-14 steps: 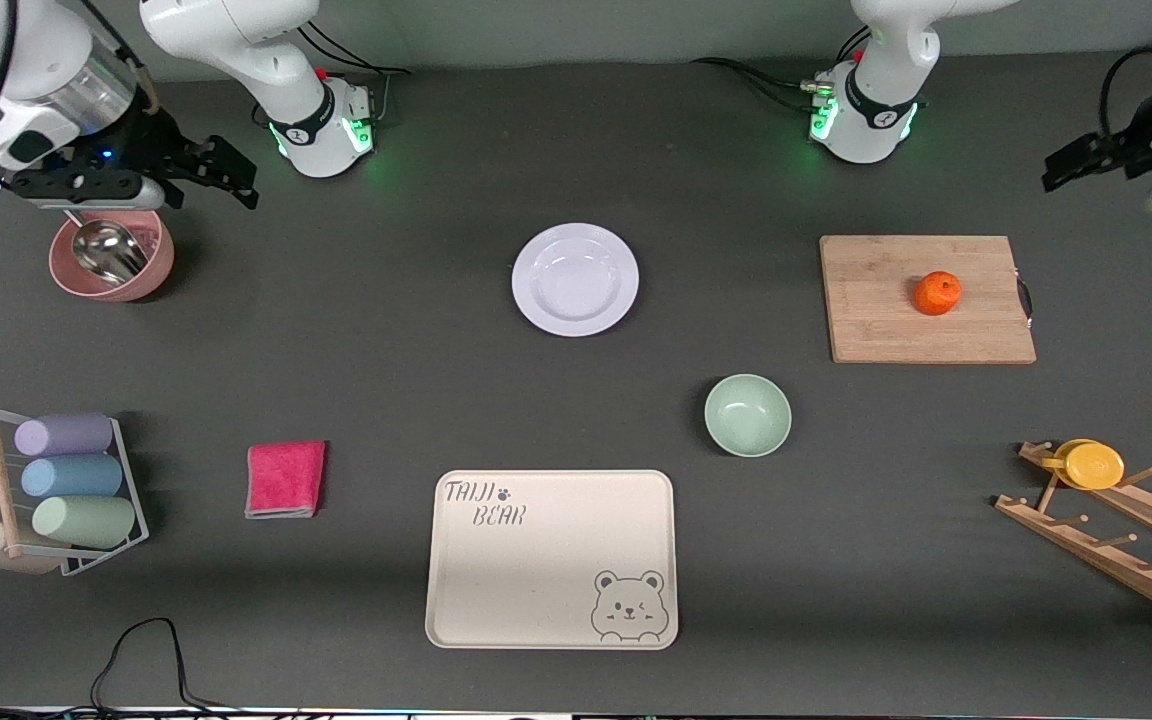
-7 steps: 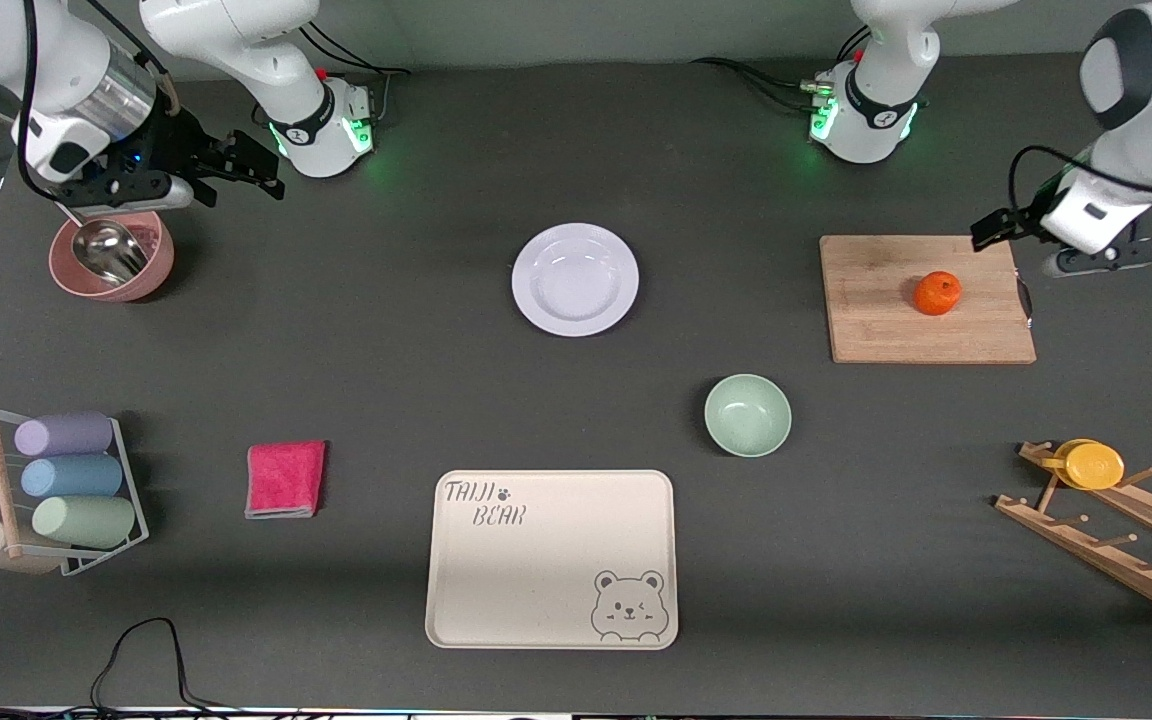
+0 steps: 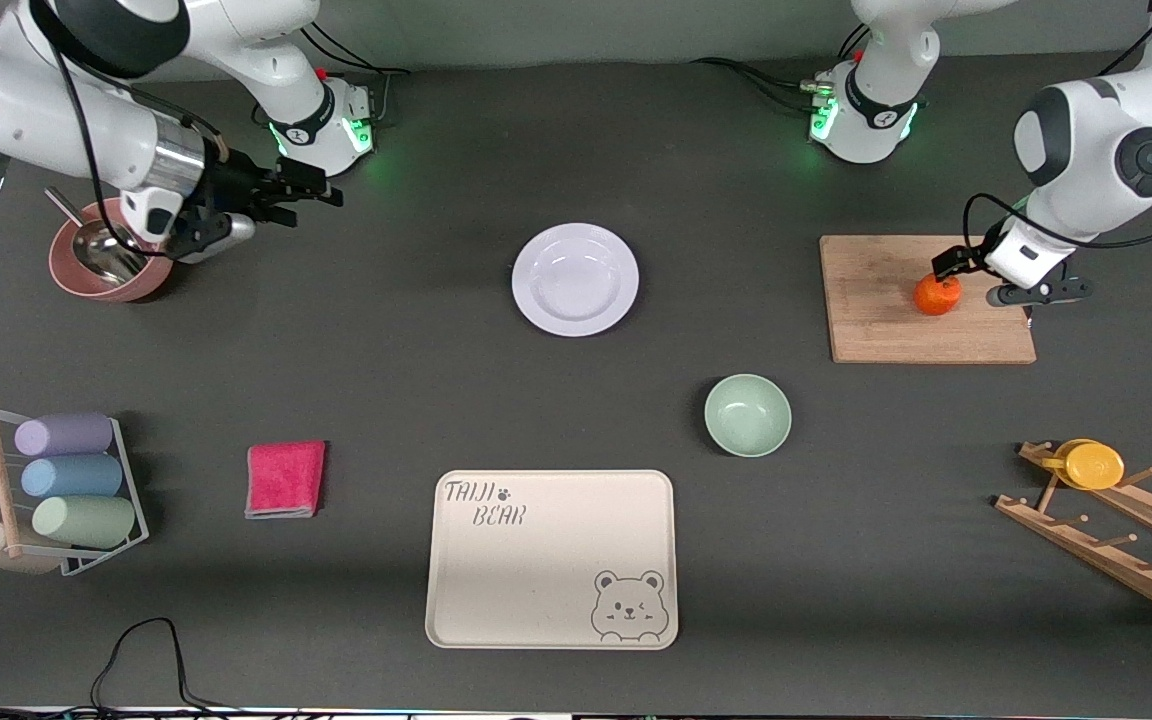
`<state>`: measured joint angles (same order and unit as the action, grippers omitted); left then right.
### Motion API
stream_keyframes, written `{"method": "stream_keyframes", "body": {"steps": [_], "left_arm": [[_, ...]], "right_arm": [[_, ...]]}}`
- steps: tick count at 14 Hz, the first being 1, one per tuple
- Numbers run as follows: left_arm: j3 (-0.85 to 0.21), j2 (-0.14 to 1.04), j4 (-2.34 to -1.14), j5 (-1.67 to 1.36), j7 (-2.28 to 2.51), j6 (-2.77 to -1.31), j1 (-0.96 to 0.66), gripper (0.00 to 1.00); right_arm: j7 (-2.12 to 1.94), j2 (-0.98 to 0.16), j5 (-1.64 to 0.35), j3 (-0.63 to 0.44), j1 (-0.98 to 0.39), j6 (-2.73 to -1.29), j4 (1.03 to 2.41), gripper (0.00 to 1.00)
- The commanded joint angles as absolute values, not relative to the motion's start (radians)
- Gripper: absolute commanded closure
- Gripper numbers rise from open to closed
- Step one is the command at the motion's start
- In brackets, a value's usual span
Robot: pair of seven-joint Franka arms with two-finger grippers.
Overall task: Place orange and plate with both arms
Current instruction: 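Lower the left gripper onto the orange while the right gripper approaches the plate, then close the left gripper on the orange while the right gripper grips the plate rim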
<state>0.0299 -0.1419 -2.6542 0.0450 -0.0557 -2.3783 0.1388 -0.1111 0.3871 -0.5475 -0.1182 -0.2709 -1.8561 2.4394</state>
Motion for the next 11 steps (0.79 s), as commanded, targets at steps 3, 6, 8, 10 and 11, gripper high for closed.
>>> {"method": "stream_keyframes", "body": {"steps": [3, 6, 8, 10, 11], "left_arm": [[0.029, -0.059, -2.691, 0.034, -0.083, -2.502, 0.147, 0.00], [0.029, -0.011, -2.703, 0.034, -0.083, -2.580, 0.147, 0.00], [0.029, 0.009, -2.707, 0.034, -0.083, -2.595, 0.149, 0.00], [0.029, 0.014, -2.707, 0.034, -0.081, -2.594, 0.149, 0.00], [0.029, 0.018, -2.707, 0.032, -0.081, -2.595, 0.149, 0.00]], "right_arm": [[-0.456, 0.284, -0.854, -0.135, -0.270, -1.965, 2.574, 0.00], [-0.741, 0.151, -1.099, -0.190, -0.276, -1.979, 2.640, 0.00], [-0.918, 0.040, -1.239, -0.204, -0.278, -1.976, 2.661, 0.00], [-1.053, -0.065, -1.359, -0.204, -0.288, -1.967, 2.665, 0.00], [-1.102, -0.105, -1.412, -0.204, -0.297, -1.967, 2.665, 0.00]]}}
